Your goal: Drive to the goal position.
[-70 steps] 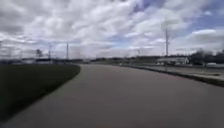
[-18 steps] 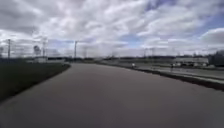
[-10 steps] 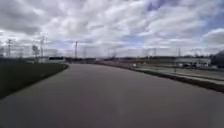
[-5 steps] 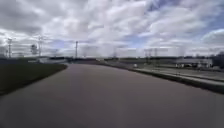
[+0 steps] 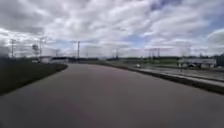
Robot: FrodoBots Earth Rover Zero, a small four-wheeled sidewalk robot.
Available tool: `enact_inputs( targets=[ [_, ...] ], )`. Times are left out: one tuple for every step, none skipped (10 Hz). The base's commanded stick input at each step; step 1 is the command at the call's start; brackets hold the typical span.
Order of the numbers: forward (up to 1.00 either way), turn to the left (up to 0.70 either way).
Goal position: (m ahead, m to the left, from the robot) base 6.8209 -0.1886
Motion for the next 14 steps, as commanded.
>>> enact_inputs(
  targets=[
    [0.98,0.26],
    [0.98,0.34],
    [0.98,0.29],
    [0.98,0.23],
    [0.98,0.04],
    [0.98,0.01],
    [0.98,0.0],
    [0.98,0.0],
    [0.98,0.0],
    [0.98,0.01],
    [0.98,0.02],
    [0.98,0.02],
    [0.98,0.01],
    [0.98,0.0]
  ],
)
